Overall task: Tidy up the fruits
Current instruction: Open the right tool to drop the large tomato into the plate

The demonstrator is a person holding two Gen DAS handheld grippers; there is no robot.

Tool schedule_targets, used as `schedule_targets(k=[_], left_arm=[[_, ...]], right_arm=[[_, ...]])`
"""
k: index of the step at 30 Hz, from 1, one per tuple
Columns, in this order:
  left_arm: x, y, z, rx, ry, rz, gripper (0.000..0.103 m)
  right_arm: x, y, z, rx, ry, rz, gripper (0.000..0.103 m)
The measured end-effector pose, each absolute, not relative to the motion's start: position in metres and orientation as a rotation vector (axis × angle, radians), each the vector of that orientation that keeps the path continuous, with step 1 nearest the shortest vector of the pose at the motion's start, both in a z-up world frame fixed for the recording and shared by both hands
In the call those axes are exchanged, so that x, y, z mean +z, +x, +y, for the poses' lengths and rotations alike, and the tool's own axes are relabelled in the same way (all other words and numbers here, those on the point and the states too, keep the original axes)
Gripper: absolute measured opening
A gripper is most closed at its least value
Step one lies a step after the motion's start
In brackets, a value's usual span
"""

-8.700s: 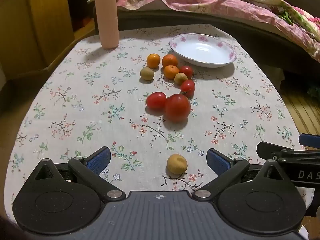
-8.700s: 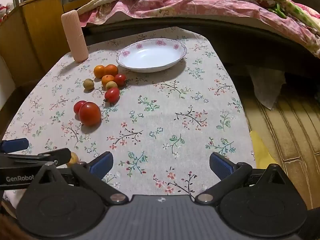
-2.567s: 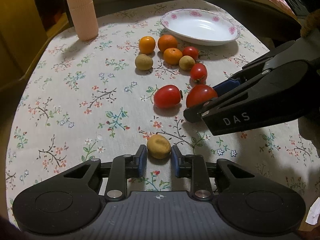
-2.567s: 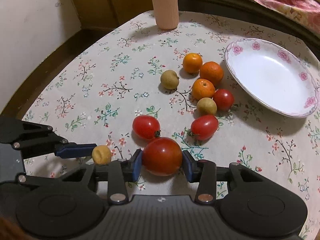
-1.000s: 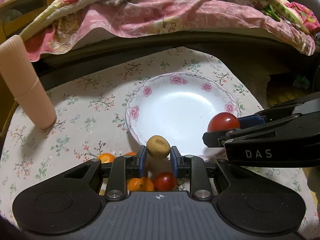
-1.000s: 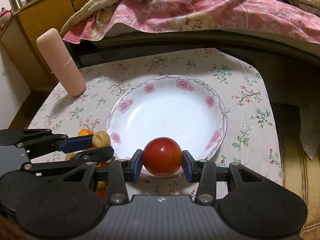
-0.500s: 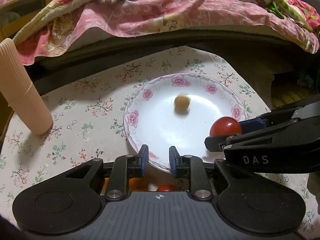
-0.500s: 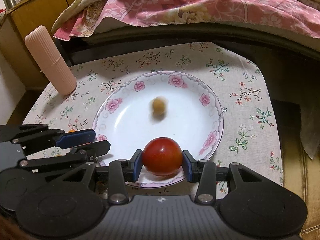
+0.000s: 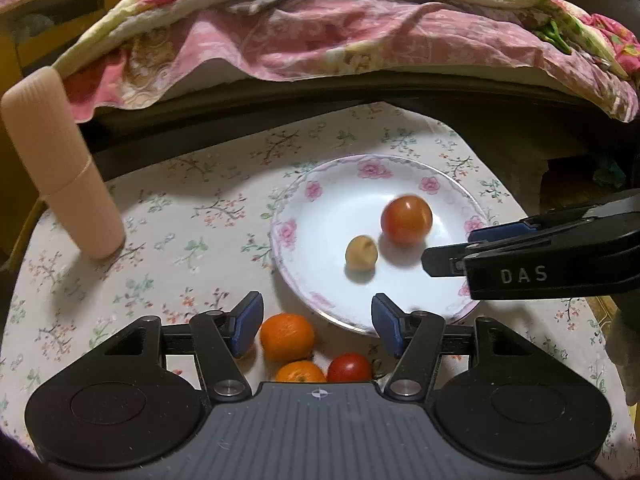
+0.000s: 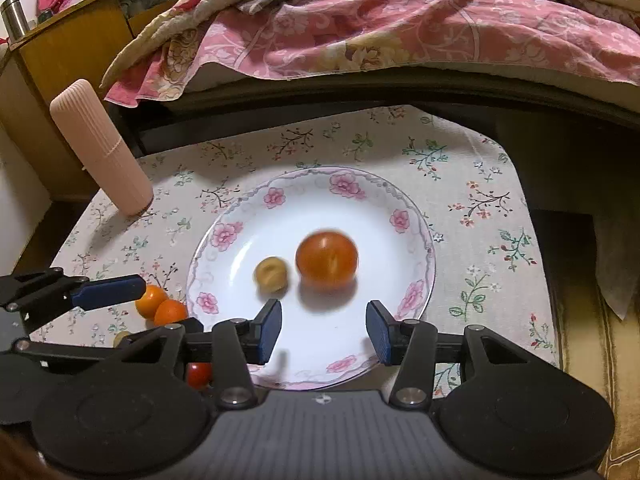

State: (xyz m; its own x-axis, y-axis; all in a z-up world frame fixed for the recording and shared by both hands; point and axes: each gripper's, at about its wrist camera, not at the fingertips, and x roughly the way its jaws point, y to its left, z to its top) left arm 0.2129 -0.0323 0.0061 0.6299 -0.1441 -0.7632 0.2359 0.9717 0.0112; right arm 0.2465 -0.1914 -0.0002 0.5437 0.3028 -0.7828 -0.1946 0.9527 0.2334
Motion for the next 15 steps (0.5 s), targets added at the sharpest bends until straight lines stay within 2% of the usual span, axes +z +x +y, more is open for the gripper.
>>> schedule_targets(k=[6,15], left_arm=[[0.009,0.206,-0.021,-0.206,0.099,0.873,0.073],[0.011,0.194,-0.007,-0.198,0.092,0.889,0.074]], right_arm=[[0.003,0.240,-0.183,0.326,0.111,0.952,0.048],[0.004,0.229,-0.167,0.383,0.085,0.962,0.048]])
